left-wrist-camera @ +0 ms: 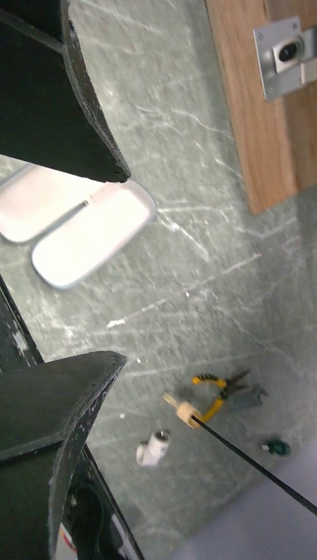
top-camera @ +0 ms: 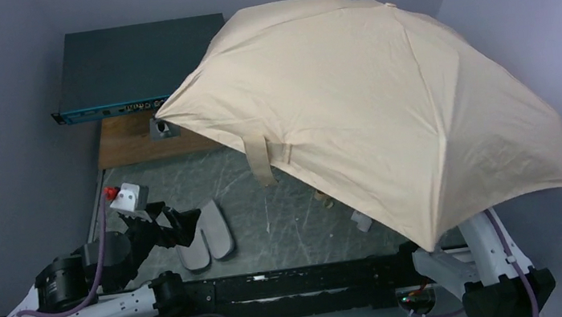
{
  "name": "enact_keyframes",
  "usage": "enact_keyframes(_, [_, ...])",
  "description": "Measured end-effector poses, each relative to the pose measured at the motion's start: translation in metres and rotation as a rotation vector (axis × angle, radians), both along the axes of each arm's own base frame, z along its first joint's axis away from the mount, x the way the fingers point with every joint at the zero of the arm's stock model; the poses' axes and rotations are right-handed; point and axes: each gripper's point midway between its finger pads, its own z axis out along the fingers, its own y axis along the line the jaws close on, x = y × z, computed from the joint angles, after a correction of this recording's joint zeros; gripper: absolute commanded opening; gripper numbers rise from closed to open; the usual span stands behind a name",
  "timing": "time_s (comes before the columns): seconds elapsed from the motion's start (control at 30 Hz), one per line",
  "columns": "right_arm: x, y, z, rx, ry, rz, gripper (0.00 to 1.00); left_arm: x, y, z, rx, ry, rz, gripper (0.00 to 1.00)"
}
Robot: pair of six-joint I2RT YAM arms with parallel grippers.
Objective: Open the umbrella
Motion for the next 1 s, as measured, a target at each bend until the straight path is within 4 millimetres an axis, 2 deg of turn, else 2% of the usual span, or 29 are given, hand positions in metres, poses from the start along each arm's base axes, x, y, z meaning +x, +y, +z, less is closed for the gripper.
enact_keyframes(0.1, [0.023,-0.006,-0.010,-0.050,0.006,-0.069,0.00,-0.003,0.014,-0.017,0.015,0.028,0.028,0.99])
enact_keyframes(0.3, [0.060,-0.003,-0.028,-0.140,0.027,-0.157,0.00,-0.003,0.025,-0.022,0.011,0.034,0.060,0.99])
enact_keyframes(0.6, [0.088,-0.014,-0.028,-0.213,-0.004,-0.283,0.00,-0.002,0.024,-0.026,0.033,0.043,0.067,0.99])
enact_keyframes(0.73, [0.101,-0.019,-0.050,-0.247,0.043,-0.325,0.00,-0.002,0.025,-0.025,0.028,0.041,0.066,0.99])
enact_keyframes(0.87, [0.106,-0.025,-0.076,-0.260,0.092,-0.361,0.00,-0.003,0.028,-0.024,0.011,0.036,0.065,0.99])
enact_keyframes(1.0, [0.108,-0.032,-0.093,-0.254,0.125,-0.404,0.00,-0.003,0.028,-0.024,0.009,0.035,0.065,0.99])
